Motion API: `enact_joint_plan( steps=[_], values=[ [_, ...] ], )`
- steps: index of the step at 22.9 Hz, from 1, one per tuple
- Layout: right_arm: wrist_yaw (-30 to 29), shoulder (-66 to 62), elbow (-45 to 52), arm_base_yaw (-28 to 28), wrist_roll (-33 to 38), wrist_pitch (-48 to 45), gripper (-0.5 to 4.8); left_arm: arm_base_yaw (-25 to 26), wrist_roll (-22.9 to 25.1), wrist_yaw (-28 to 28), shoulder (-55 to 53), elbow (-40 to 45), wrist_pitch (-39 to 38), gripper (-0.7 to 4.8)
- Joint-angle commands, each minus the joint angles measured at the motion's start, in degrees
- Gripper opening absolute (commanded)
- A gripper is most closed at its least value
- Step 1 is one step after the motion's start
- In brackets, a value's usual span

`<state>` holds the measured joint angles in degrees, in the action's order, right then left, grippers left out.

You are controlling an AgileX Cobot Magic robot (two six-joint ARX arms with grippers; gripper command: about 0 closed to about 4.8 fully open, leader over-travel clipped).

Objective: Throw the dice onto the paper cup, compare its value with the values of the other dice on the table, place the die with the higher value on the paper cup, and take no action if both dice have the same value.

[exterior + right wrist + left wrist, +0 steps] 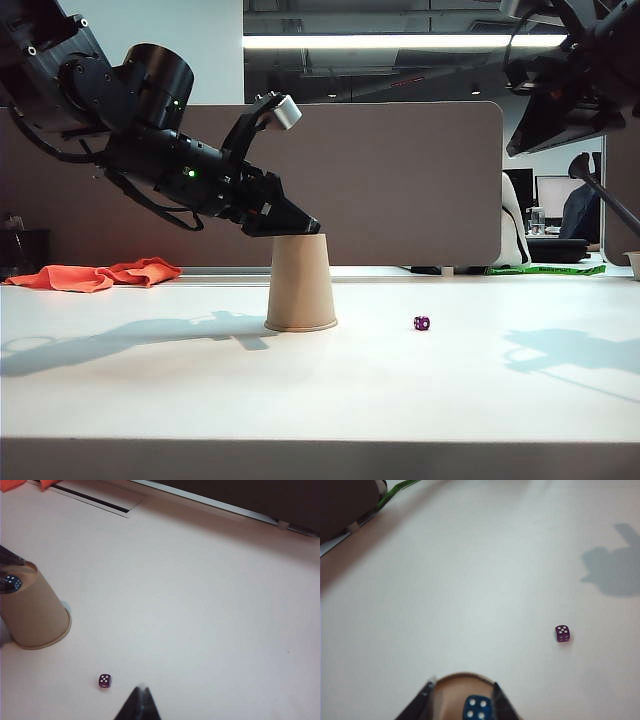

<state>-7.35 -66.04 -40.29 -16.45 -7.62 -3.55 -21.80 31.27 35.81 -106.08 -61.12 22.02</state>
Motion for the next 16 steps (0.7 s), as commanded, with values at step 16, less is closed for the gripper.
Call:
enact_joint_plan(
  steps=[16],
  values=[
    [-0.26, 0.13, -0.22, 0.0, -0.11, 0.55, -0.01, 0.11, -0.24, -1.53, 0.07, -0.24, -2.62, 0.47]
  ],
)
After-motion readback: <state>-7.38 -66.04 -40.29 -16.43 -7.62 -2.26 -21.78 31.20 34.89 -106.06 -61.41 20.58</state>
